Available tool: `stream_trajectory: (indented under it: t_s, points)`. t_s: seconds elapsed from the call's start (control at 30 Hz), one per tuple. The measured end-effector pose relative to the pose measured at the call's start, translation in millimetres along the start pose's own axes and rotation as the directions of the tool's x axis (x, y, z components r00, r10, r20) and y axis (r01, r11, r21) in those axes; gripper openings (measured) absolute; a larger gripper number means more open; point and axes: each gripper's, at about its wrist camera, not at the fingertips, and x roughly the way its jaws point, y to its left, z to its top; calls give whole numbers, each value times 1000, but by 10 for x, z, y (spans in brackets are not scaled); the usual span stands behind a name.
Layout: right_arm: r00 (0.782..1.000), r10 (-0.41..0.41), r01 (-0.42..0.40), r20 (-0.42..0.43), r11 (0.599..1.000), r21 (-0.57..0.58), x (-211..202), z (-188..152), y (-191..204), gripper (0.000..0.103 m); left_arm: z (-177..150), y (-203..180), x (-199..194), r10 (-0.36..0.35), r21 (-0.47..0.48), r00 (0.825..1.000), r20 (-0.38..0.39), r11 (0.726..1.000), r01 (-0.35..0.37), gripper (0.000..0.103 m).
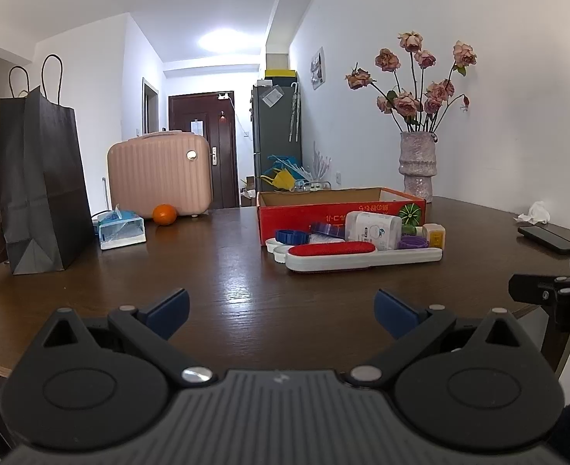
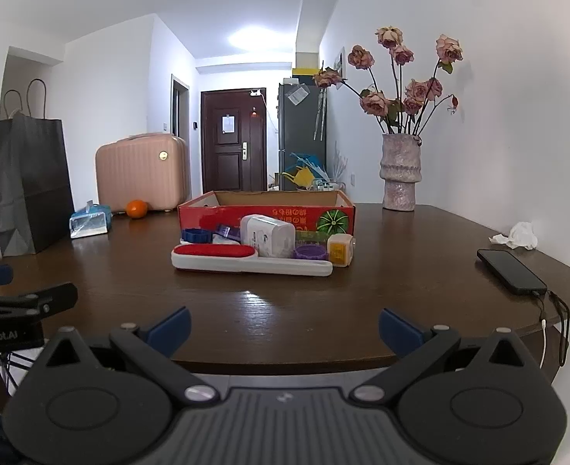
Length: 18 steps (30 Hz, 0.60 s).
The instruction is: Organize rigid objects
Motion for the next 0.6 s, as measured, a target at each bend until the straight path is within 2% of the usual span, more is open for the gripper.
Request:
stream_trajectory:
  t_s: [0.53,0.6]
  points:
    - [1000,3,-3,9,1000,7,-7,-6,-29,103,30,25,39,-6,19,1000,-6,1000,6,103]
    - [1000,5,-5,-5,1000,28,44,-30,-59,103,40,89,124,-2,-6,1000,-21,1000,2,103]
